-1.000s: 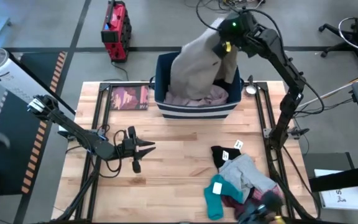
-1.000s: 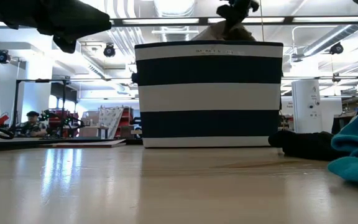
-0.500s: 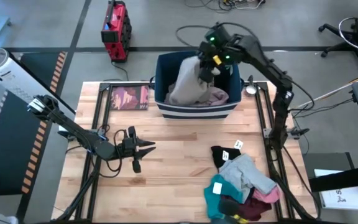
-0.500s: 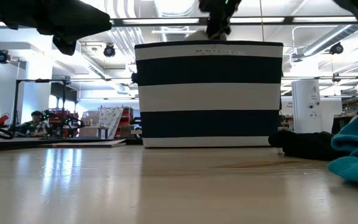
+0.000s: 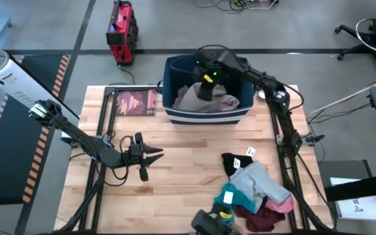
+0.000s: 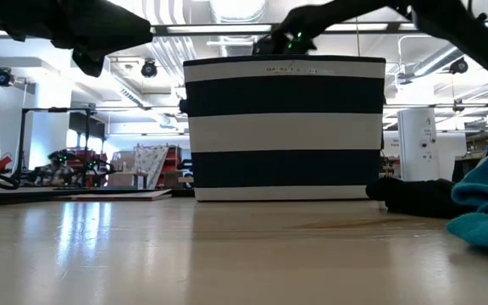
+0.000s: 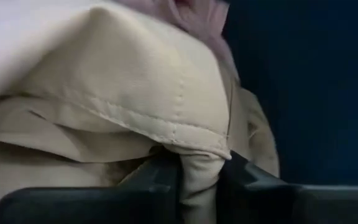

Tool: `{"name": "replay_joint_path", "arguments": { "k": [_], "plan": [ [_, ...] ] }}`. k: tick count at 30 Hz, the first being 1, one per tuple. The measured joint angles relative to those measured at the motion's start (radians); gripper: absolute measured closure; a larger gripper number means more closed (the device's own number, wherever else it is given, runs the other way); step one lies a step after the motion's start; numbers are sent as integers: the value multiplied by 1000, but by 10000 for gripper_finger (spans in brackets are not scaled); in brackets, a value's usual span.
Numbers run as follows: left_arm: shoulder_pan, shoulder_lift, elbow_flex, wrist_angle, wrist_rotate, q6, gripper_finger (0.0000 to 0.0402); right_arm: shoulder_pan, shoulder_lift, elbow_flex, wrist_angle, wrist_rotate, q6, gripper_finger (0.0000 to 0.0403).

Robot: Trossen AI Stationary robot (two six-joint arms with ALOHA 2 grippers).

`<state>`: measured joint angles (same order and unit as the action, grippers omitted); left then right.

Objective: Sort clothes
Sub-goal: Put the light brown pants into the blue bin, then adjust the clothes on the table

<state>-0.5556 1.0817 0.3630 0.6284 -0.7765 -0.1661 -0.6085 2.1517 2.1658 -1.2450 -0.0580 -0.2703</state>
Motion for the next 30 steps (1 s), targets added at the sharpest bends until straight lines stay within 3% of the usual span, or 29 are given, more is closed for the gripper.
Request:
{"name": "replay_joint_path", "arguments": {
  "k": [8,20,25,30],
  "plan": [
    [0,0,0,0,0,1,329,24,-19,-1,-7,107,9,278],
    [2,0,0,11,1,53,329,40,-302,-1,-14,111,-14,193],
    [1,0,0,15,1,53,329,68,-464,-1,-34,114,-16,220],
    [1,0,0,16,2,69,329,162,-608,-15,-94,111,54,314]
  ]
}}
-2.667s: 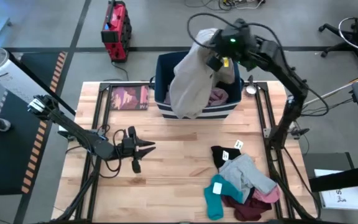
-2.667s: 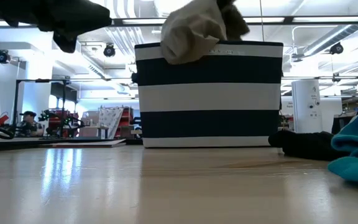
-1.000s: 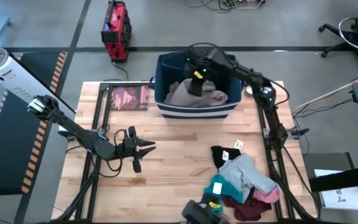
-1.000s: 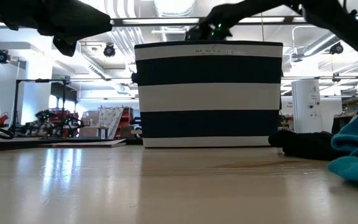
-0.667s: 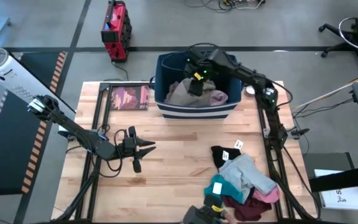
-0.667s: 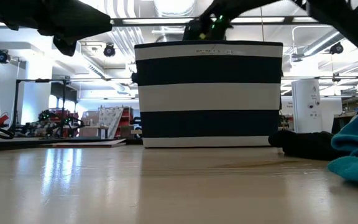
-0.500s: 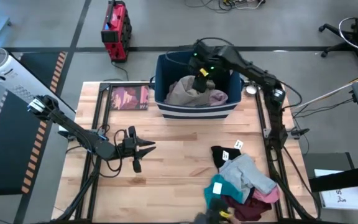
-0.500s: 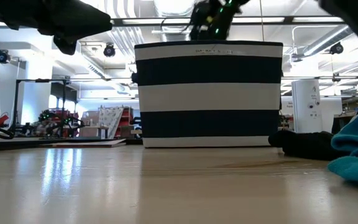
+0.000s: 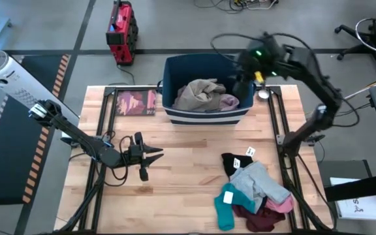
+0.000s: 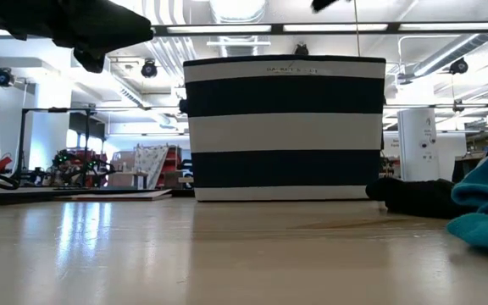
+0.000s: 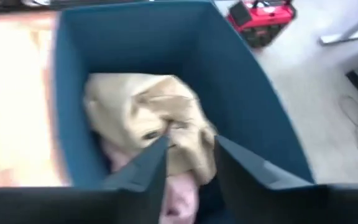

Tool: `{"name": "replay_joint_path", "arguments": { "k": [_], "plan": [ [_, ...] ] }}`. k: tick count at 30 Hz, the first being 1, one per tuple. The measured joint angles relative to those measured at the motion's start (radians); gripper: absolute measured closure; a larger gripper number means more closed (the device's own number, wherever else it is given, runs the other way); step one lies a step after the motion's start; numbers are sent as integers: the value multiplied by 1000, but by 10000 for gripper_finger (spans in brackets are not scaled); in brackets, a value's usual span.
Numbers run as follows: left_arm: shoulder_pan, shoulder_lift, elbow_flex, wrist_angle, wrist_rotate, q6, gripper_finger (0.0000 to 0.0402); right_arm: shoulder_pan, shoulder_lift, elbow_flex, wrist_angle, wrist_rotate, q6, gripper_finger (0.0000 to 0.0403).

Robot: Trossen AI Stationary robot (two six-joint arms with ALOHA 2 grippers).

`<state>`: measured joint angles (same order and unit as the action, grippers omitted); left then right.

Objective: Sort clothes
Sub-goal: Adjust the clothes on the table

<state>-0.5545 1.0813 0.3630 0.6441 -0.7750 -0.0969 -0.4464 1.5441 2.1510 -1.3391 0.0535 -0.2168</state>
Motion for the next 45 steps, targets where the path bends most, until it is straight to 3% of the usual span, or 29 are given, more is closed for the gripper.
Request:
{"name": "replay_joint_path", "arguments": {
  "k": [3,5,10,17,29,38,45],
  "plan": [
    [0,0,0,4,5,9,329,89,-60,-42,-25,-1,50,380],
    [0,0,0,8,27,10,329,153,-93,-84,-28,-1,93,395],
    [0,0,0,9,61,10,329,300,-170,-214,-55,-1,198,387],
    [0,0,0,6,61,32,329,521,-249,-496,-28,-1,383,401],
    [0,0,0,-11,62,13,329,919,-243,-935,127,-73,787,403],
    [0,0,0,-34,62,-4,329,1052,-190,-1193,395,-244,932,403],
    [-1,0,0,-40,62,-12,329,1056,-130,-1270,503,-262,926,403]
  ]
}}
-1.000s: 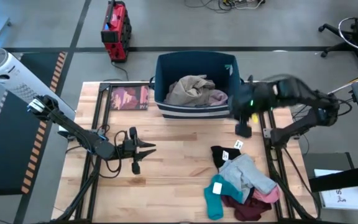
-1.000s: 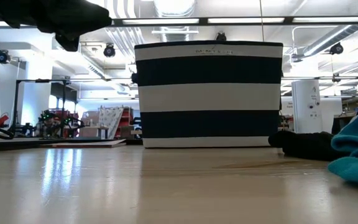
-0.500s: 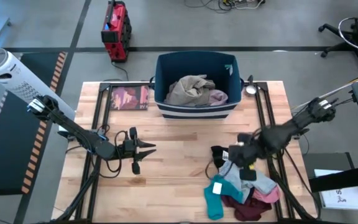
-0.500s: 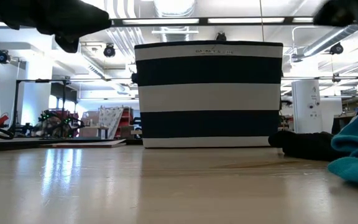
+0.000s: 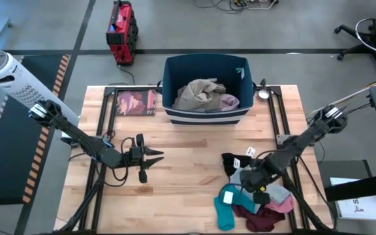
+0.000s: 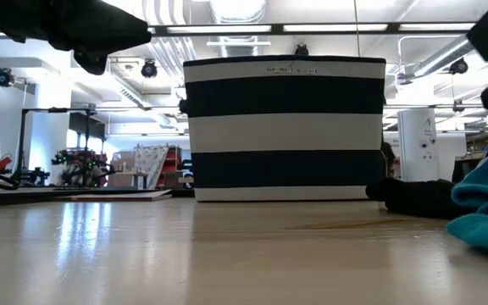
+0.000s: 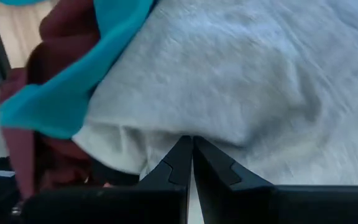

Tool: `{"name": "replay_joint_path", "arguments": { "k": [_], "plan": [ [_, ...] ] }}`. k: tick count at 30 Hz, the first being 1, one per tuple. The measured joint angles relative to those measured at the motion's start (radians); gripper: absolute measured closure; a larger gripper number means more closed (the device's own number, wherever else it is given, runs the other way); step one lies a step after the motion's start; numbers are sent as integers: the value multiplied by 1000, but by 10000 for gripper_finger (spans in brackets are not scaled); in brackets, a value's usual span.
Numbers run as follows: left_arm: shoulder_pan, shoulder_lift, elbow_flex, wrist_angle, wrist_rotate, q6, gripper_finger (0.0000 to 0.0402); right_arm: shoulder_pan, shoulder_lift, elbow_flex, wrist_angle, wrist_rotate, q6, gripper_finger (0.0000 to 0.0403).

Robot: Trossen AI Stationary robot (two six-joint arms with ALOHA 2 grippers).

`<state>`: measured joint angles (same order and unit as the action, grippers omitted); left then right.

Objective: Sort clothes
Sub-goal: Adjust the clothes on the table

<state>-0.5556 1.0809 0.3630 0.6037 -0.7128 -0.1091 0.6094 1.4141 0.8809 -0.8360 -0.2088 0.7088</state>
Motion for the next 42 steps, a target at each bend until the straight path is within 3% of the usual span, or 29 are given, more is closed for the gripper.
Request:
{"name": "replay_joint_path", "arguments": {
  "k": [13,23,28,33,39,42],
  "plan": [
    [0,0,0,0,0,-9,329,-143,257,55,164,-5,-271,403],
    [0,0,0,1,0,-9,329,-300,466,330,172,16,-602,403],
    [0,0,0,1,0,-9,329,-350,530,495,170,78,-737,403],
    [0,0,0,1,-1,-9,329,-383,553,641,160,174,-858,403],
    [0,0,0,2,5,-9,329,-399,484,733,55,203,-887,403],
    [1,0,0,2,109,-14,329,-398,419,735,-10,271,-860,403]
  ]
}}
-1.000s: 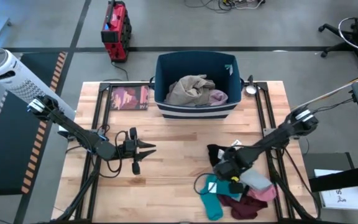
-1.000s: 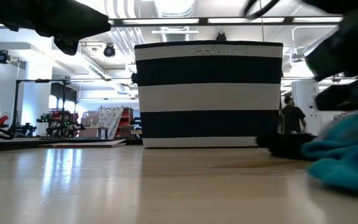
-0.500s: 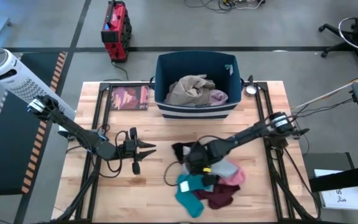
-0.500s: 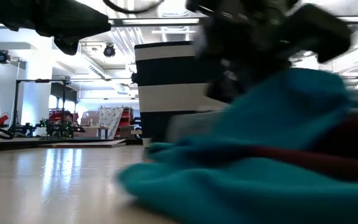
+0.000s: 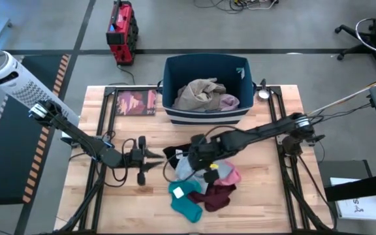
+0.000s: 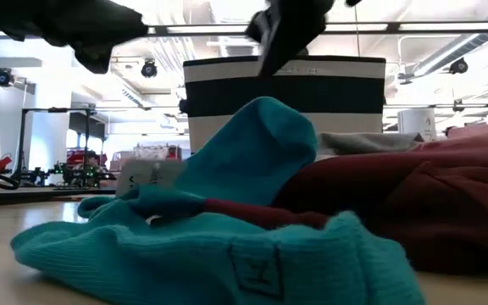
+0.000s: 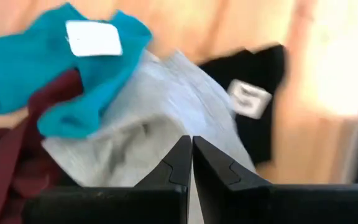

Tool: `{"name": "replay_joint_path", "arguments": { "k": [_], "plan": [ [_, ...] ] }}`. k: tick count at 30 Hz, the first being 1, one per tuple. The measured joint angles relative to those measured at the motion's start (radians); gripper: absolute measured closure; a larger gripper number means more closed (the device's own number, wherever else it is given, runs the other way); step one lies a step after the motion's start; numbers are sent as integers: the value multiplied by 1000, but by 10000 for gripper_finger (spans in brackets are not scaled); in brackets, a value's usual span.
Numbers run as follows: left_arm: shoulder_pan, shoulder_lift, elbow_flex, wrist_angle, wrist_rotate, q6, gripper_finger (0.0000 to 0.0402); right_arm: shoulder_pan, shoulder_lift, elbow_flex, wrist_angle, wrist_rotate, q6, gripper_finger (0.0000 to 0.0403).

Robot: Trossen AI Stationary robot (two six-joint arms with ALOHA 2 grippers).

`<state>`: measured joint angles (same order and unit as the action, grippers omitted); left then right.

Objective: Sort clothes
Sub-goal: Adjust the clothes on the table, then put the gray shorts into the blue bin

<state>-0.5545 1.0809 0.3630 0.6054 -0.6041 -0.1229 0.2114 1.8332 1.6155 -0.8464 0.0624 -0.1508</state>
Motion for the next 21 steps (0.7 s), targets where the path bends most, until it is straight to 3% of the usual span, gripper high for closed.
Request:
{"name": "replay_joint_path", "arguments": {
  "k": [4,7,14,18,21],
  "plan": [
    [0,20,0,1,188,-71,317,13,-87,-6,-89,69,93,403],
    [-1,74,0,-3,256,-139,292,30,-151,-23,-122,103,157,403],
    [-1,290,27,4,254,-241,213,86,-295,-151,-137,125,282,364],
    [-1,423,112,-12,256,-219,175,110,-371,-262,-105,149,369,326],
    [1,500,210,-112,230,-157,156,120,-424,-345,-49,167,403,301]
  ]
}}
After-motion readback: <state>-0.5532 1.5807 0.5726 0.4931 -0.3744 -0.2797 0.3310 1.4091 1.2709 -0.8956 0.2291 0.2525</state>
